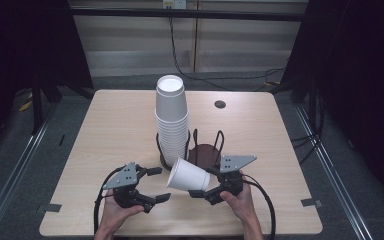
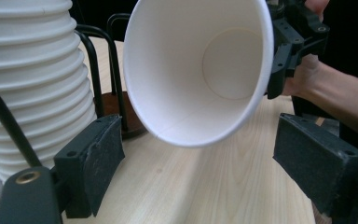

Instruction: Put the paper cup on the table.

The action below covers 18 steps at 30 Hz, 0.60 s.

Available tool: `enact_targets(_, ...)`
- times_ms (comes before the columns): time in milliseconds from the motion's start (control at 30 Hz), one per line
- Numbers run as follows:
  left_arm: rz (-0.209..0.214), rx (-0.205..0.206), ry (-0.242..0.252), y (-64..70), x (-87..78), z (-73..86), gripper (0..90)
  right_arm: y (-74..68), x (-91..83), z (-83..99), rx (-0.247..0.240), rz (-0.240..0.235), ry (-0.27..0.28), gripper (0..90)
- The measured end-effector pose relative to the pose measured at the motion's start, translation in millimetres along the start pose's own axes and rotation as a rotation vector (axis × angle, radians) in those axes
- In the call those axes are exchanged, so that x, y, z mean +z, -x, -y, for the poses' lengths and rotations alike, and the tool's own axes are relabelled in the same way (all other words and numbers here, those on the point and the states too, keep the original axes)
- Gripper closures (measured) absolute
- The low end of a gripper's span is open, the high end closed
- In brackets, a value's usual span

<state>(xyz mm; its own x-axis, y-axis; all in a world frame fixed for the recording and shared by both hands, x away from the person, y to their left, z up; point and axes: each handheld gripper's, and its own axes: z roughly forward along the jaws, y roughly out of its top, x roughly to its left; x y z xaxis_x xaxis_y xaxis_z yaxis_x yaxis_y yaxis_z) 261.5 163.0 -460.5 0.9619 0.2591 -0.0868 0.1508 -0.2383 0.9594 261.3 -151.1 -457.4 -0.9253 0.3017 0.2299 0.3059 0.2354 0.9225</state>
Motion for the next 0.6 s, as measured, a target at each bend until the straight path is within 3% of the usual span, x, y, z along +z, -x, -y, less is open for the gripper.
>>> enact_targets(67,0.031,0.009,0.005,0.4,2.5,-0.5,15.5,-1.0,1.0,-0.4,-0.007,0.001,0.000,23.6)
enact_targets(200,0.015,0.023,0.000,1.2,4.7,-2.1,15.5,-1.9,1.6,-0.8,-0.012,-0.007,0.006,23.5)
enact_targets(400,0.028,0.022,0.017,0.5,6.3,-5.7,15.5,-4.3,2.9,-1.2,-0.024,-0.024,0.003,23.5)
enact_targets(433,0.014,0.028,0.012,0.7,7.8,-8.0,15.5,-5.0,3.6,-1.4,-0.026,-0.028,0.000,23.6)
enact_targets(600,0.011,0.032,0.007,0.0,11.3,-11.3,7.7,-6.0,5.3,-1.9,-0.035,-0.038,-0.009,23.6)
